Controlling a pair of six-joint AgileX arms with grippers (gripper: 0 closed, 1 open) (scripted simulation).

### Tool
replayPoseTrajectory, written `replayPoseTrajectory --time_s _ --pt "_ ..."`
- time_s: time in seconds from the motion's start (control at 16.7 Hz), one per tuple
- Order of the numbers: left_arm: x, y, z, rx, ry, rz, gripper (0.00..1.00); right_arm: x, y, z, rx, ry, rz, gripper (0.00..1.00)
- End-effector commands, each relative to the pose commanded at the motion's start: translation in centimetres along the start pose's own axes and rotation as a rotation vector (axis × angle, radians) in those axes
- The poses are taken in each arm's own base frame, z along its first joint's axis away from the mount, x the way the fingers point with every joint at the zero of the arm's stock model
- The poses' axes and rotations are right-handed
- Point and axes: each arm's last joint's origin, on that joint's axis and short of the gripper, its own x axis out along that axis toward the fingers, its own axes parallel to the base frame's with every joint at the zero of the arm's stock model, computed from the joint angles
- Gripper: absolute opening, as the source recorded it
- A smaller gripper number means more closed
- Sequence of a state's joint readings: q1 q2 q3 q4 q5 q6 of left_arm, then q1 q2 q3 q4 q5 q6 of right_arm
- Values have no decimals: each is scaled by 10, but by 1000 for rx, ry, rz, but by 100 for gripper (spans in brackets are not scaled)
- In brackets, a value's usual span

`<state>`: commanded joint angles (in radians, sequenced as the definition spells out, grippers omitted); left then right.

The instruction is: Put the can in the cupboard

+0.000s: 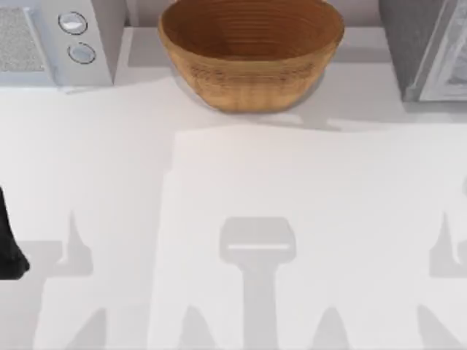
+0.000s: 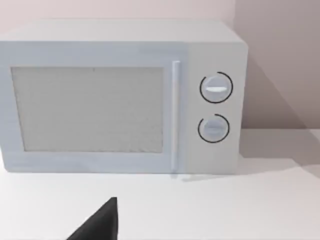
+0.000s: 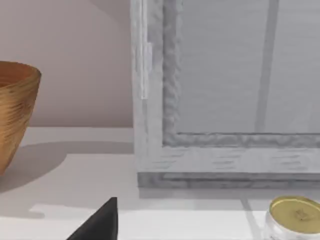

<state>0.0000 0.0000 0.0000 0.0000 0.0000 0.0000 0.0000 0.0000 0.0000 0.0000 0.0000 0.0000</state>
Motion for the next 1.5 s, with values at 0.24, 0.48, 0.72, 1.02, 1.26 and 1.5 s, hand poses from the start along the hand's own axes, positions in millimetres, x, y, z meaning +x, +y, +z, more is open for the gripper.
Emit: replayPoseTrajectory --time_s 0.24,0.48,0.72,1.02,1.26,1.5 --pt "0 0 0 0 0 0 100 2 -1 2 -2 -4 -1 100" --pt "0 0 0 0 0 0 100 13 -4 12 -13 -19 -4 100" --pt "0 0 0 0 0 0 100 39 -12 18 -28 -6 -7 100" --pt "0 0 0 0 0 0 100 85 -31 -2 -35 63 -8 100" --pt "0 0 0 0 0 0 100 112 -50 -40 -25 126 -8 100" --pt "0 0 0 0 0 0 100 121 -64 -82 -11 170 -9 100"
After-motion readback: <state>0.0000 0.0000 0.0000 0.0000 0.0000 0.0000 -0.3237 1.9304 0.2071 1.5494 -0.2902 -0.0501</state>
